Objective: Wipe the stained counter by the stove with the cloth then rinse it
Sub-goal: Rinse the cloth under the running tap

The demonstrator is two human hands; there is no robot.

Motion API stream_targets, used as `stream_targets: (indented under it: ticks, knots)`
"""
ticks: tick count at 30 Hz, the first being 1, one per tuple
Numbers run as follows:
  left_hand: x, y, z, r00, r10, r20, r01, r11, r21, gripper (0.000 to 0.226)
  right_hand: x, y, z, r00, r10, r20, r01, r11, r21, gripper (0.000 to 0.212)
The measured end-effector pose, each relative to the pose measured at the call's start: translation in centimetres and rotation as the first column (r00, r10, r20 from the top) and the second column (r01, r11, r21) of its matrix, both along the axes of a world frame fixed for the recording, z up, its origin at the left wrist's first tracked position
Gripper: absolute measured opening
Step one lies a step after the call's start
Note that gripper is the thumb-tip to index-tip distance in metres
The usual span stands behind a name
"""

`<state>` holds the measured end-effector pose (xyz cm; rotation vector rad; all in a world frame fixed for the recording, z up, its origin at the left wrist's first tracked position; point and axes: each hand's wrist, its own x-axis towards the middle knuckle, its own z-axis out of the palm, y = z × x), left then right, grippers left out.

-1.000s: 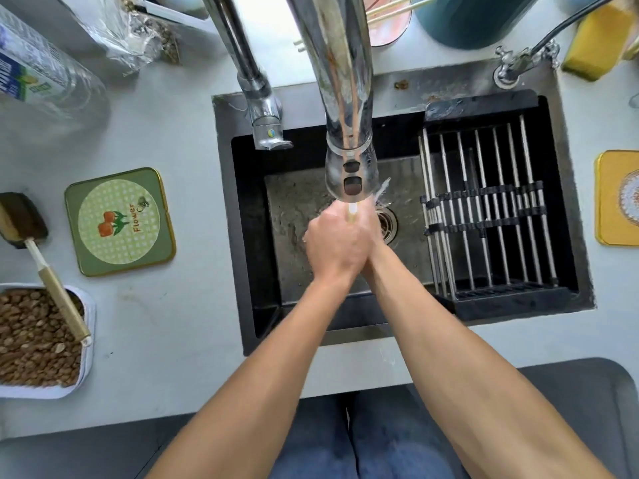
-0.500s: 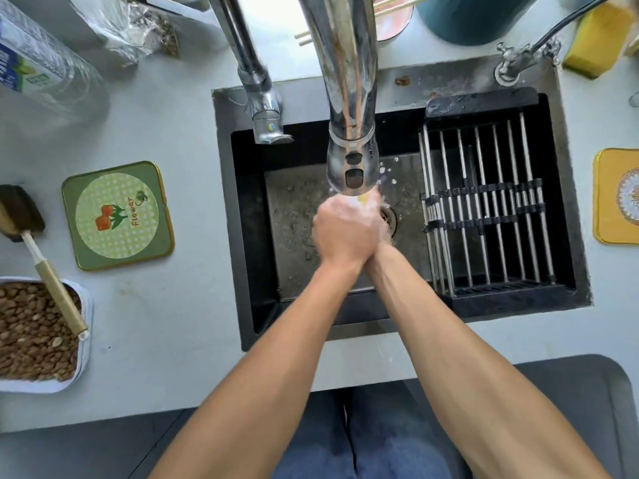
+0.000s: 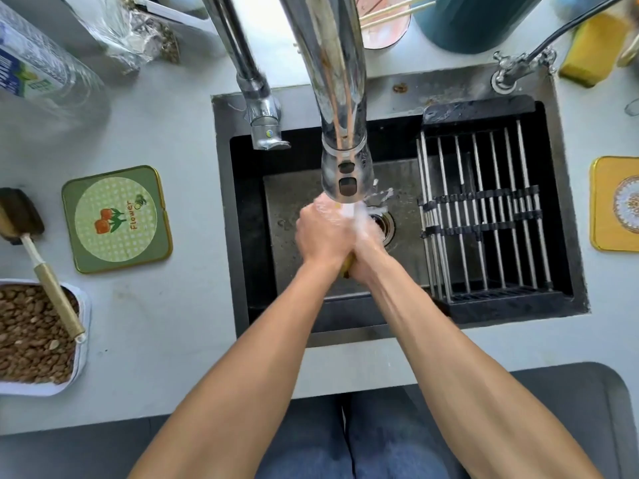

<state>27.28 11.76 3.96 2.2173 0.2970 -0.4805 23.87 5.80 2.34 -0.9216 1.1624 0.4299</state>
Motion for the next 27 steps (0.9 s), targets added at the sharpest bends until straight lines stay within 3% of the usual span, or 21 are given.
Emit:
stream_targets:
  ticks: [2, 4, 6, 8, 12, 16, 20, 23, 25, 27]
  knots:
    - [0.6, 2.0, -1.7, 0.997, -0.017, -0.073, 0.023, 0.996, 0.086, 0.035, 0.5, 0.0, 0.6, 0.999, 0.031, 0.025, -0.030, 0.999, -0.016, 0.036]
    - [0.6, 3.7, -3.3, 0.986, 0.004, -0.166, 0.011, 0.996, 0.089, 0.038, 0.3, -0.9, 0.6, 0.987, 0.152, 0.041, -0.143, 0.975, -0.170, 0.043]
    - [0.2, 4.5, -3.8, 0.958, 0.089, -0.273, -0.083, 0.996, 0.032, 0.047, -0.2, -2.1, 0.8, 0.957, 0.289, 0.029, -0.256, 0.886, -0.386, 0.053]
    - [-0.1, 4.9, -3.8, 0.928, 0.176, -0.327, -0.198, 0.980, -0.036, 0.049, -0.3, -3.3, 0.9, 0.943, 0.326, -0.068, -0.312, 0.795, -0.520, 0.065]
    - [-0.3, 4.7, -2.6, 0.903, 0.246, -0.353, -0.335, 0.917, -0.218, 0.050, -0.9, -4.6, 0.1, 0.905, 0.400, -0.147, -0.403, 0.691, -0.600, 0.065]
    - [-0.3, 4.4, -1.5, 0.877, 0.213, -0.431, -0.401, 0.819, -0.410, 0.045, -1.1, -5.1, -0.4, 0.896, 0.426, -0.125, -0.416, 0.706, -0.574, 0.048]
    - [-0.5, 3.7, -0.7, 0.901, 0.184, -0.393, -0.364, 0.814, -0.453, 0.035, -0.8, -4.3, 0.3, 0.862, 0.498, -0.094, -0.476, 0.732, -0.487, 0.048]
    - [-0.4, 3.2, -0.2, 0.931, 0.148, -0.334, -0.300, 0.831, -0.468, 0.023, -1.2, -3.1, 1.6, 0.870, 0.493, 0.029, -0.407, 0.749, -0.523, 0.041]
    - [-0.5, 2.8, 0.0, 0.945, 0.124, -0.303, -0.261, 0.844, -0.469, 0.021, -1.3, -2.1, 2.7, 0.901, 0.400, 0.167, -0.334, 0.887, -0.319, 0.047]
    - [-0.7, 2.5, 0.2, 0.950, 0.113, -0.292, -0.243, 0.854, -0.461, 0.018, -1.5, -1.2, 3.4, 0.924, 0.272, 0.270, -0.264, 0.962, -0.065, 0.055]
